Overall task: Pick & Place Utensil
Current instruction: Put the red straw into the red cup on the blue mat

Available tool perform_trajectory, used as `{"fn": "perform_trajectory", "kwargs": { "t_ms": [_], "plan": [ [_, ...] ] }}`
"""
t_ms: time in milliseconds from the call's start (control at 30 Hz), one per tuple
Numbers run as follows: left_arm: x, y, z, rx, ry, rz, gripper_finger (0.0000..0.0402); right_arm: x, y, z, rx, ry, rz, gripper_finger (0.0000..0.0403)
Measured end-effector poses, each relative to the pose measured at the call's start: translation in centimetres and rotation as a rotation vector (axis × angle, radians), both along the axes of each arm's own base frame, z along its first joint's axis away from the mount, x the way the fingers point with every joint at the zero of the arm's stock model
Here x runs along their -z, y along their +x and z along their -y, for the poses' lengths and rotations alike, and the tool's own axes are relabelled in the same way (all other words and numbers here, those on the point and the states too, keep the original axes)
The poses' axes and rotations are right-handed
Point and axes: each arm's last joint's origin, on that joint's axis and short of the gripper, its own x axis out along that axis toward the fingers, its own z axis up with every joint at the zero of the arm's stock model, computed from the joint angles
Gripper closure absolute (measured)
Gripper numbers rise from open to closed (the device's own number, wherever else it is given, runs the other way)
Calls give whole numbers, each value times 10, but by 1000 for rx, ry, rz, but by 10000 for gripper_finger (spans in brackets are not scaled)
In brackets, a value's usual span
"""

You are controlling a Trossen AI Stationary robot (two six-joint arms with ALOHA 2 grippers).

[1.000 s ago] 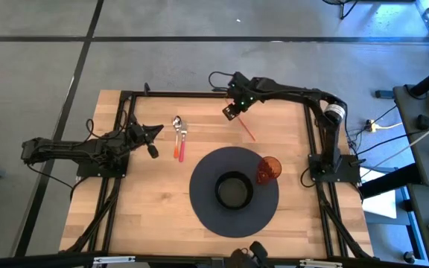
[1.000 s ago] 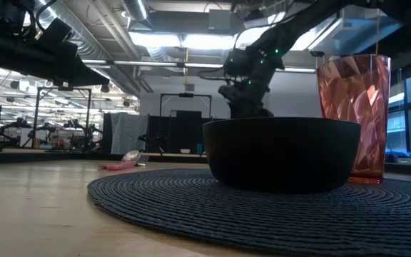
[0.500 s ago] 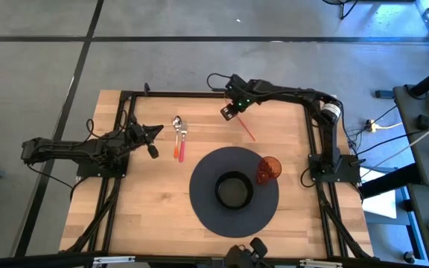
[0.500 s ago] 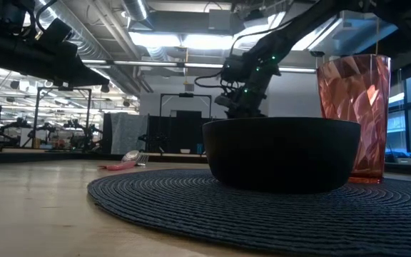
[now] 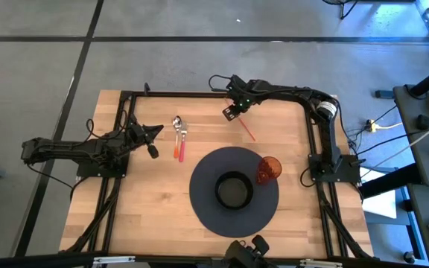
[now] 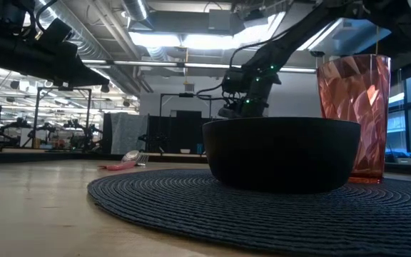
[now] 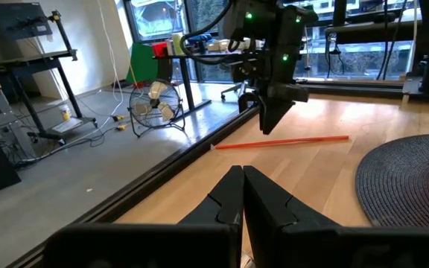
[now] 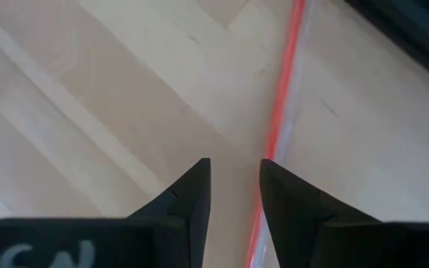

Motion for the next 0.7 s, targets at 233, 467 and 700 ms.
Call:
{"fn": "perform_trajectory", "kwargs": {
  "t_ms": [233, 467, 700],
  "plan": [
    [0, 0, 0, 0, 0, 0, 398, 25, 3, 3, -9, 27, -60, 288],
    [0, 0, 0, 0, 0, 0, 398, 35, 3, 9, -2, 25, -69, 288],
    [0, 0, 0, 0, 2, -2, 398, 33, 4, 10, -15, 23, -77, 288]
  ]
}}
